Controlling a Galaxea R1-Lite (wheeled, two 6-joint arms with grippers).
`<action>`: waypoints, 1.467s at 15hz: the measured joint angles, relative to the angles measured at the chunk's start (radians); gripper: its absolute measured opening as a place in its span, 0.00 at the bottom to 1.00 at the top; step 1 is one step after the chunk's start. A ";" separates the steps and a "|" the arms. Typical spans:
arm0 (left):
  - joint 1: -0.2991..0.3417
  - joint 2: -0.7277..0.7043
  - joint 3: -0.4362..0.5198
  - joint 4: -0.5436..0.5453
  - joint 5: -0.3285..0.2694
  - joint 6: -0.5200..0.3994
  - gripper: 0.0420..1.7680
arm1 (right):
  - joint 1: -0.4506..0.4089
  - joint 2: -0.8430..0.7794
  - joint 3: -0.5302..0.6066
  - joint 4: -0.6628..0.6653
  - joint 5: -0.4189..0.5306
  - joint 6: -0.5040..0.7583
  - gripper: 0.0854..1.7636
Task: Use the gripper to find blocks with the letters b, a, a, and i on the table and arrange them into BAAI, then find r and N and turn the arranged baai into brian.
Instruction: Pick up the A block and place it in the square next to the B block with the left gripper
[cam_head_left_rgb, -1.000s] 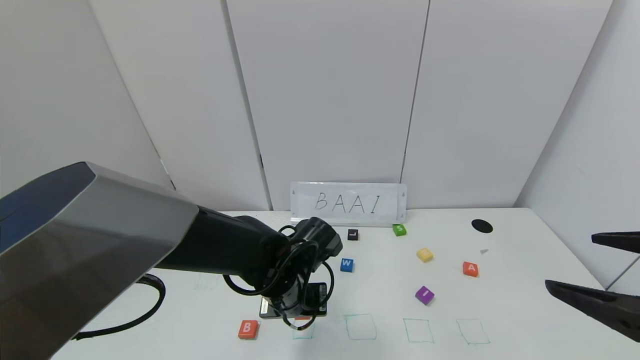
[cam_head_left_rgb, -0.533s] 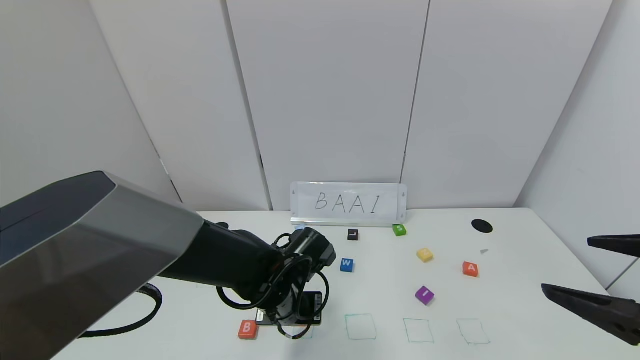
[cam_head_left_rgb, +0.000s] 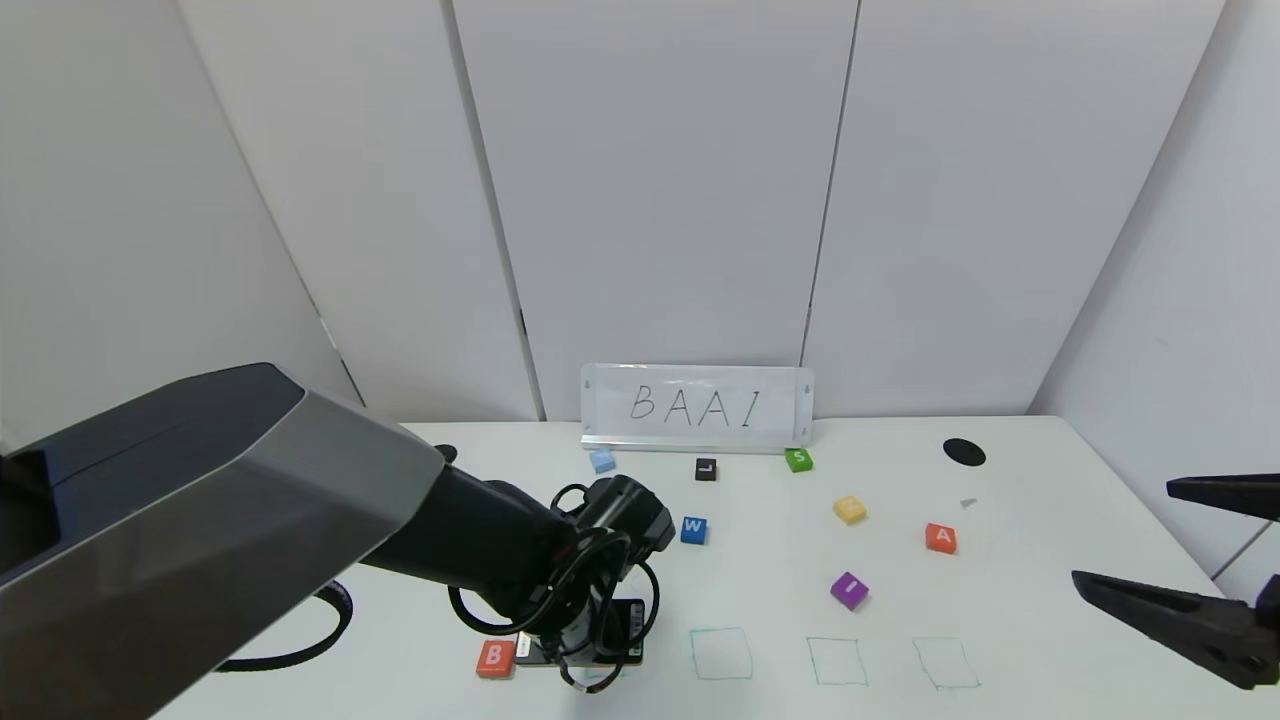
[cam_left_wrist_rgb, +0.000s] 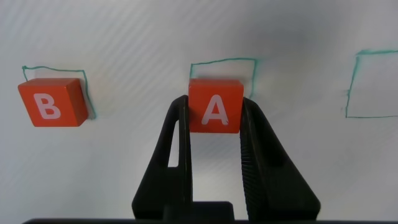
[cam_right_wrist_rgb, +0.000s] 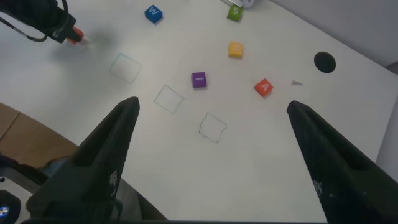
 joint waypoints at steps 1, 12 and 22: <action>-0.001 0.003 -0.001 -0.012 0.001 0.000 0.27 | 0.003 0.001 0.001 -0.001 -0.002 0.000 0.97; -0.033 0.030 0.032 -0.091 0.058 -0.001 0.27 | 0.010 0.007 0.006 -0.006 -0.002 0.000 0.97; -0.037 0.036 0.036 -0.093 0.057 -0.001 0.27 | 0.018 0.011 0.013 -0.007 -0.002 -0.001 0.97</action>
